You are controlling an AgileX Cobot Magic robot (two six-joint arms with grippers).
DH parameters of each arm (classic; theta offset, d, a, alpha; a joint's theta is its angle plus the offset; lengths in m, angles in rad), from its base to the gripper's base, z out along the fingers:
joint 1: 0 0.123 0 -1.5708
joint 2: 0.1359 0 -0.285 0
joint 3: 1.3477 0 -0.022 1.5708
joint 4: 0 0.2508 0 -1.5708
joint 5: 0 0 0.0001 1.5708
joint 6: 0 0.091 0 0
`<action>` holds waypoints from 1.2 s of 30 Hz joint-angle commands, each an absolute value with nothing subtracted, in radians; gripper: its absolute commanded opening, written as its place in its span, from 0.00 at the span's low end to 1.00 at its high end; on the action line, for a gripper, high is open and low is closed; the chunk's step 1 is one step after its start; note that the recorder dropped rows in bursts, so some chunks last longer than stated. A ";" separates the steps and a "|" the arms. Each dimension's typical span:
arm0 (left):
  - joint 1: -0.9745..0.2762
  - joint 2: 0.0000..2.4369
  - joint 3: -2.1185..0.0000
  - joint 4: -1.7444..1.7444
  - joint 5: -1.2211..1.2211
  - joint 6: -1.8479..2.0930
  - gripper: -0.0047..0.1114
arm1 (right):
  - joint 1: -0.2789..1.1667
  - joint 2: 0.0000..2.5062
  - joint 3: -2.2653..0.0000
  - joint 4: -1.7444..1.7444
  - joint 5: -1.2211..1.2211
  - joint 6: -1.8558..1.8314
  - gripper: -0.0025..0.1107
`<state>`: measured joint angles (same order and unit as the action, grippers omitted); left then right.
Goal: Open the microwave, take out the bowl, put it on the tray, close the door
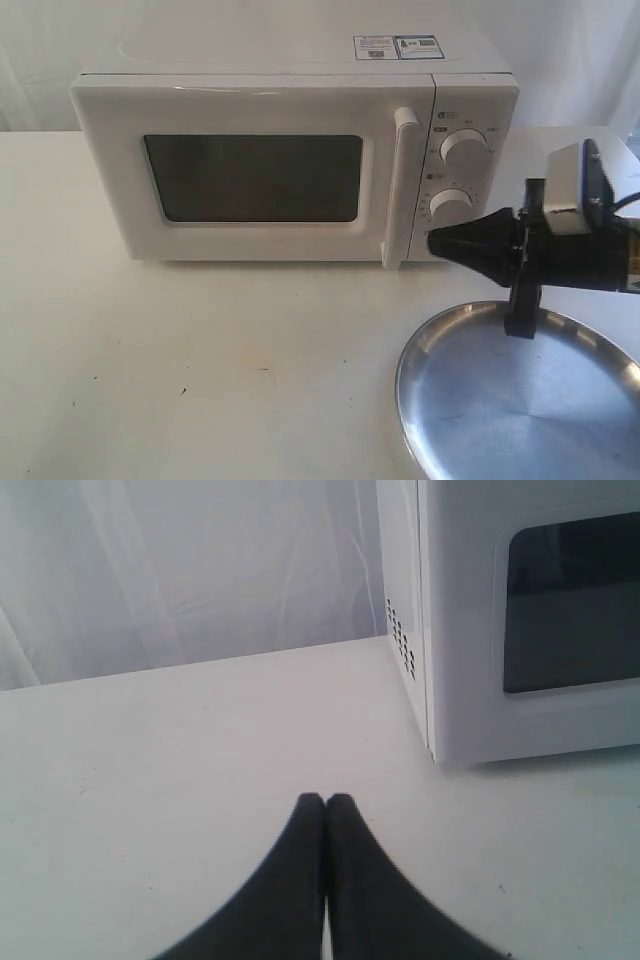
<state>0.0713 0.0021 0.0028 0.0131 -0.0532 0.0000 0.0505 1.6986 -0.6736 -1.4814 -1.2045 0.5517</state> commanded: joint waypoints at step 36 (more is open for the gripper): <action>0.069 0.000 0.000 0.007 -0.052 0.000 0.04 | 0.167 1.865 -0.772 -1.141 -1.196 0.453 0.45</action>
